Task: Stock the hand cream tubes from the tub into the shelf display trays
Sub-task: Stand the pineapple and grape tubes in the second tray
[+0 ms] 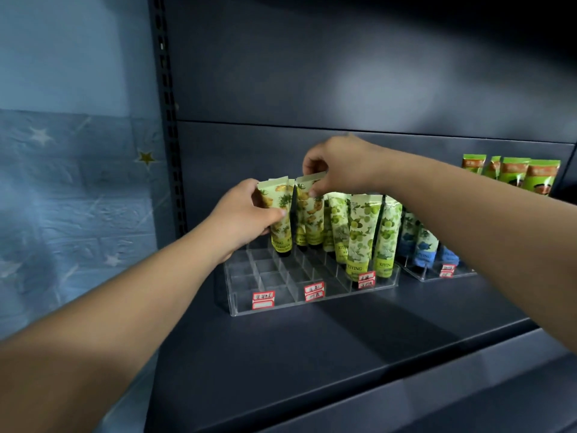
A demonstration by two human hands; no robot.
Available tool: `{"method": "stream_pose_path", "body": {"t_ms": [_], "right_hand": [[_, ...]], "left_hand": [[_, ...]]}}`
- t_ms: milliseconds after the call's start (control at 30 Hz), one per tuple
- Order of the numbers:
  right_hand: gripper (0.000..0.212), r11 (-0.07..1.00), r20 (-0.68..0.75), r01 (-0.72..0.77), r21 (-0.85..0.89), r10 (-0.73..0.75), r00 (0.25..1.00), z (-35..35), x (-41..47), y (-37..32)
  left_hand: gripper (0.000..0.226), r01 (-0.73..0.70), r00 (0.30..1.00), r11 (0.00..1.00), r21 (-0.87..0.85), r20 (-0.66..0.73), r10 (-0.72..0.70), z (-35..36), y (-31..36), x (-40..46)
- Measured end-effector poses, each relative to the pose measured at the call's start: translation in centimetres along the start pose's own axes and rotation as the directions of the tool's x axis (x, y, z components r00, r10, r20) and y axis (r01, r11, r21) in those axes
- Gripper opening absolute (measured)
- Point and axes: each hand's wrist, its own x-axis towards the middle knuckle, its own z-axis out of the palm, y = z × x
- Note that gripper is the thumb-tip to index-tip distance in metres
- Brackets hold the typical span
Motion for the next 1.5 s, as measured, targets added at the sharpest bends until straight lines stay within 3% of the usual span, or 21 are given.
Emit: {"method": "stream_pose_path", "body": {"t_ms": [700,900,1333,1500], "right_hand": [[0.03,0.996,0.213,-0.085,-0.012,0.085,0.973,-0.3,2.0,1.5],[0.018,0.989,0.243,-0.125,0.073,0.104,0.964,-0.7,2.2,2.3],[0.031,0.99,0.254,-0.114,0.077,0.091,0.963,-0.3,2.1,2.0],[0.024,0.99,0.217,-0.112,0.087,0.091,0.972,-0.7,1.7,2.0]], "left_hand": [[0.029,-0.059,0.997,0.951,0.304,0.073,0.039,1.1,0.0,0.2],[0.028,-0.051,0.997,0.935,0.35,0.074,0.027,0.9,-0.3,0.1],[0.051,-0.011,0.996,0.912,0.411,0.086,-0.026,0.7,-0.5,-0.1],[0.048,-0.018,0.998,0.906,0.424,0.067,-0.012,0.6,-0.1,-0.5]]}}
